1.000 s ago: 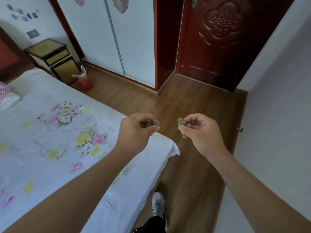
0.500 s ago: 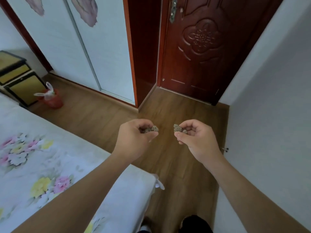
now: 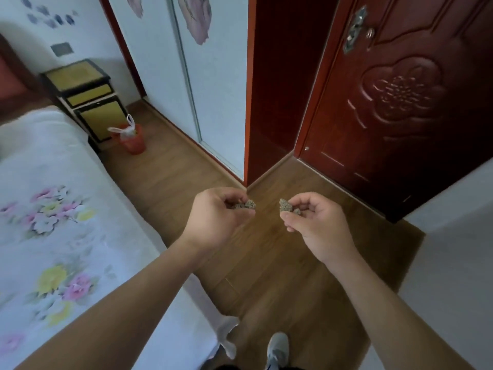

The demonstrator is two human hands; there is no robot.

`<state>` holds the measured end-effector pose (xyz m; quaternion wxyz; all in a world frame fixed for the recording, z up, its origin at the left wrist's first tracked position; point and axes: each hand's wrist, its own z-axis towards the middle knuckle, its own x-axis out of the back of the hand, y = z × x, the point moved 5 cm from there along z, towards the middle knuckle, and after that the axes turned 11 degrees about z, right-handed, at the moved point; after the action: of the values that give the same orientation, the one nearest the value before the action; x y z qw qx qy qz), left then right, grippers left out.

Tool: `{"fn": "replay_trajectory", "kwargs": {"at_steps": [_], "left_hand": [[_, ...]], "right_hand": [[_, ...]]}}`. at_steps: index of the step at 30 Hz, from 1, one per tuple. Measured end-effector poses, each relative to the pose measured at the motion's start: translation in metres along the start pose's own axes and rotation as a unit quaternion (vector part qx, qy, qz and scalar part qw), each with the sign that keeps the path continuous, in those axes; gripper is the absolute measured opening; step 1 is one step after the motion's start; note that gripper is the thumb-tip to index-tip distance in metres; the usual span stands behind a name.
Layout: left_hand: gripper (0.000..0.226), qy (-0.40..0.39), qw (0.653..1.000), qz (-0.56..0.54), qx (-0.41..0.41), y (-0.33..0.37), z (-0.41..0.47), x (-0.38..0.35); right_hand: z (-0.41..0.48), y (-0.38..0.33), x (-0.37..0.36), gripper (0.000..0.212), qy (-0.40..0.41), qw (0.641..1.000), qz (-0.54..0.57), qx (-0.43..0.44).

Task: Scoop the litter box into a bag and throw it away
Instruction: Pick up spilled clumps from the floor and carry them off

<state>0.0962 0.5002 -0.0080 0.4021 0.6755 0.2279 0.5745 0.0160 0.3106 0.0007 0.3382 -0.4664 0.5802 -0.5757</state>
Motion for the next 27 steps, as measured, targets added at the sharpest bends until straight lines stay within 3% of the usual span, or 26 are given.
{"fn": "replay_trajectory", "kwargs": {"at_steps": [11,21,27], "left_hand": [[0.013,0.116,0.99,-0.002,0.076,-0.016,0.057,0.026],[0.016,0.194,0.97,-0.009,0.148,-0.097,0.143,0.103],[0.018,0.207,0.964,-0.006,0.169,-0.148,0.229,0.172]], "right_hand": [[0.114,-0.015,-0.046,0.013,-0.153,0.988,-0.018,0.017],[0.228,-0.039,-0.176,0.013,-0.262,0.961,-0.064,0.055],[0.32,-0.057,-0.271,0.01,-0.287,0.955,-0.063,0.043]]}}
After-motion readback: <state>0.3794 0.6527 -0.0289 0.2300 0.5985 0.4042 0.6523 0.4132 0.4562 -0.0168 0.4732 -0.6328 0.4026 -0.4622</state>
